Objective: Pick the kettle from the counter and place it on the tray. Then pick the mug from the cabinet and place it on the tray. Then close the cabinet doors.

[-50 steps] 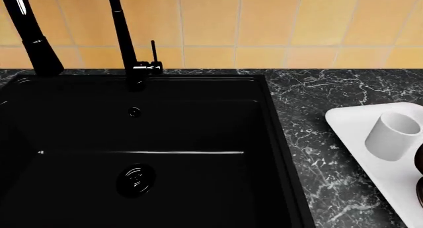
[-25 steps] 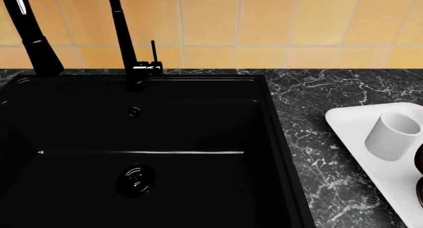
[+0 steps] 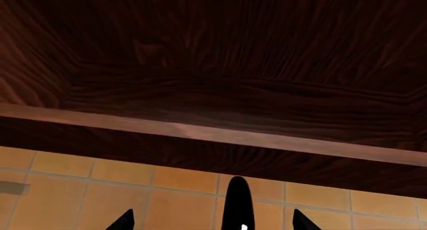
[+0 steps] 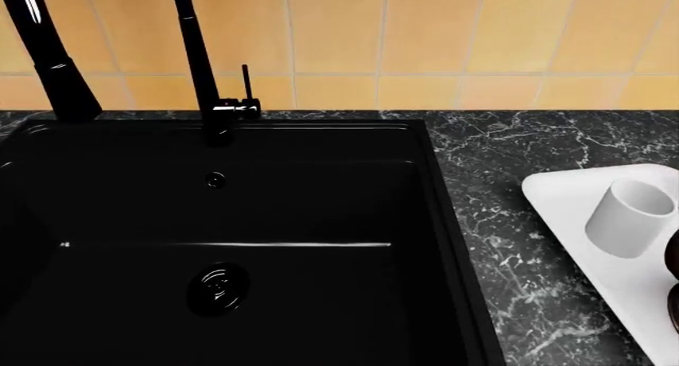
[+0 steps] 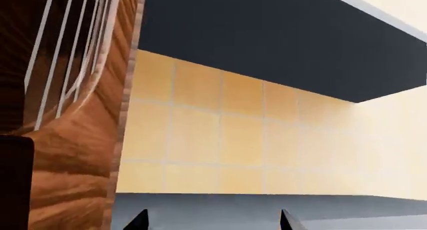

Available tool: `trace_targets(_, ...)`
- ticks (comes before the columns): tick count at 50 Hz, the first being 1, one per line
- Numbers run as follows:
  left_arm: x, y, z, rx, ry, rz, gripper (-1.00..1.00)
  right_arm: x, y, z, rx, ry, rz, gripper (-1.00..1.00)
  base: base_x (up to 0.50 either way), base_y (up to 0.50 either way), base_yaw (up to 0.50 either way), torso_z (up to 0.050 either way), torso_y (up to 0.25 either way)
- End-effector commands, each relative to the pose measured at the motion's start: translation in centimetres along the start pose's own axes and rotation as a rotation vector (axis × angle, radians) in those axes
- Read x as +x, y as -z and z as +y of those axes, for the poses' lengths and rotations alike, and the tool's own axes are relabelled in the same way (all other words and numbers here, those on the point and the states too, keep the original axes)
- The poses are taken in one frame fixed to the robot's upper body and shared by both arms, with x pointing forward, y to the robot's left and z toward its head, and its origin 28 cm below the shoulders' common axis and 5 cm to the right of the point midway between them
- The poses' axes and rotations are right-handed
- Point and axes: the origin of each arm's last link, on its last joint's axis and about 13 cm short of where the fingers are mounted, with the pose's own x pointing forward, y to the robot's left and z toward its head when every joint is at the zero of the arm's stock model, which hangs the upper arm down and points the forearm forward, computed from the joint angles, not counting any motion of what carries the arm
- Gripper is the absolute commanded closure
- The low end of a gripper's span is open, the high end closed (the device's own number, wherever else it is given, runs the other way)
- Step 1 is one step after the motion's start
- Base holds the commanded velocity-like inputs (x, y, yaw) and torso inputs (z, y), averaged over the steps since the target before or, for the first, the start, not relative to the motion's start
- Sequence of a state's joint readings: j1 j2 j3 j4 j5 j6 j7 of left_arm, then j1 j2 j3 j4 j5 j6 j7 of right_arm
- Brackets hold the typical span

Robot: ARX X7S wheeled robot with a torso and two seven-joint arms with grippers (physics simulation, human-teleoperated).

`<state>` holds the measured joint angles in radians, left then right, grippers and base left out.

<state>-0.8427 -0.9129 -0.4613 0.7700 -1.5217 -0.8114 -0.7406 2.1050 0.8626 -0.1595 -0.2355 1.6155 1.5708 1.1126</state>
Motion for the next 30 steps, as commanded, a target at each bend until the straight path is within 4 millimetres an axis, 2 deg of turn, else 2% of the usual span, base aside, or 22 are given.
trace_targets(1,-0.2,0.0,0.3,0.0,-0.008,-0.001,-1.0,-1.6,-6.3,2.5,0.072,-0.125,-0.255,-1.0,0.0,0.0,0.0,0.011,0.011)
trace_targets(21,-0.4,0.2,0.7,0.0,-0.017,-0.003,-1.0,-1.2,-7.2,5.4,0.07,-0.223,-0.256,-1.0,0.0,0.0,0.0,0.004,0.014)
trace_targets(30,-0.5,0.1,0.7,0.001,-0.015,-0.003,-1.0,-0.1,-6.2,6.9,0.086,-0.256,-0.22,-1.0,0.0,0.0,0.0,0.005,0.011)
